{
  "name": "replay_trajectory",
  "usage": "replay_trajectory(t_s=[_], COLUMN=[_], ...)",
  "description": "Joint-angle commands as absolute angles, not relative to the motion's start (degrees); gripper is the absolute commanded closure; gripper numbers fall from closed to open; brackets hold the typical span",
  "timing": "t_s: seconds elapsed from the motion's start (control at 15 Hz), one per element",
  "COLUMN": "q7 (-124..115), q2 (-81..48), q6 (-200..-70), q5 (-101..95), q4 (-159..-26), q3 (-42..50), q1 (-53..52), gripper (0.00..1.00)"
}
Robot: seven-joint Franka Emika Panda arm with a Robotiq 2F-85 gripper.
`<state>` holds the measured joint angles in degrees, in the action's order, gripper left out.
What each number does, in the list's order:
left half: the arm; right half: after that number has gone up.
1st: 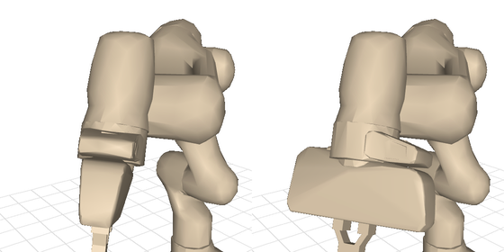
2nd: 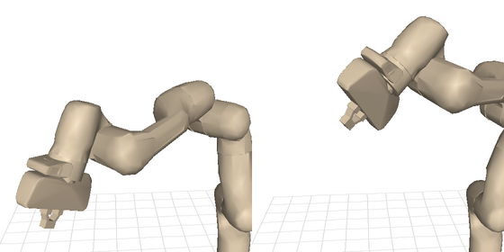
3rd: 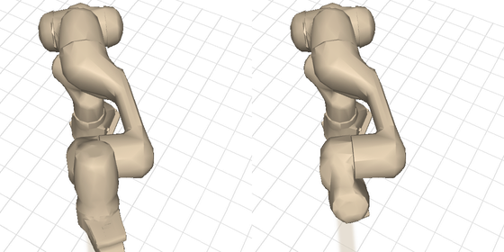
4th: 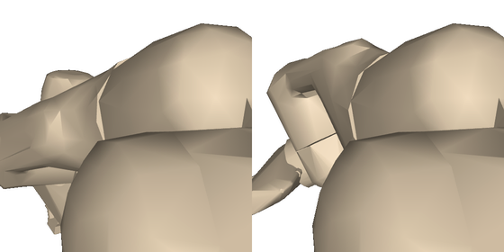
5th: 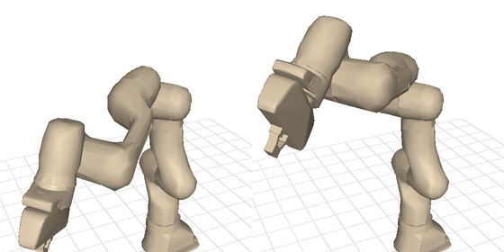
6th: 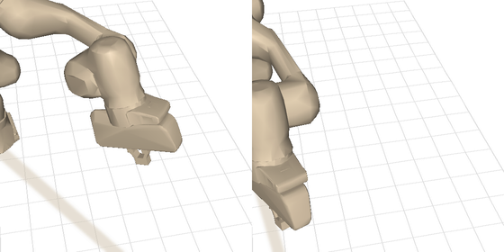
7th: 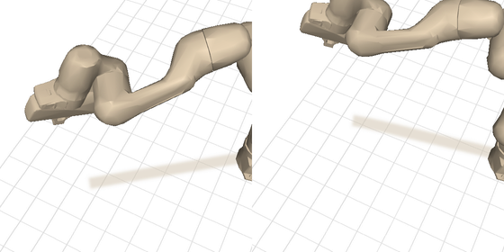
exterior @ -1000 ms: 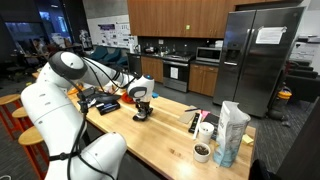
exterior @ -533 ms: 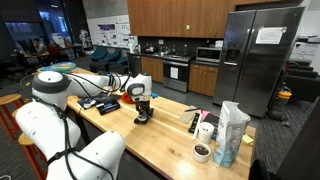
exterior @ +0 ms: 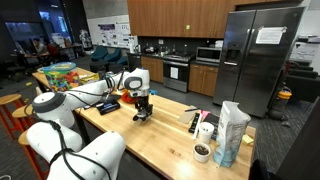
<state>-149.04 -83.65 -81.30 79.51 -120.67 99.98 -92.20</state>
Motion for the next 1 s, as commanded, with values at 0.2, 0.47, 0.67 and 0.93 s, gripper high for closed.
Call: replay_trajectory(t_s=[0.2, 0.47, 0.67, 0.93], q7=[-149.02, -149.01, -146.58, -145.62], q2=[-85.23, -85.16, -80.74, -78.82], q6=[-80.3, -80.3, -87.51, -93.53], q5=[79.77, 79.77, 78.16, 76.75], q4=[-120.44, -120.38, -121.25, -121.97], q3=[100.82, 100.84, 97.83, 95.08], q1=[-90.36, -89.88, -91.99, -92.93], gripper=[0.32, 0.32, 0.04, 0.0])
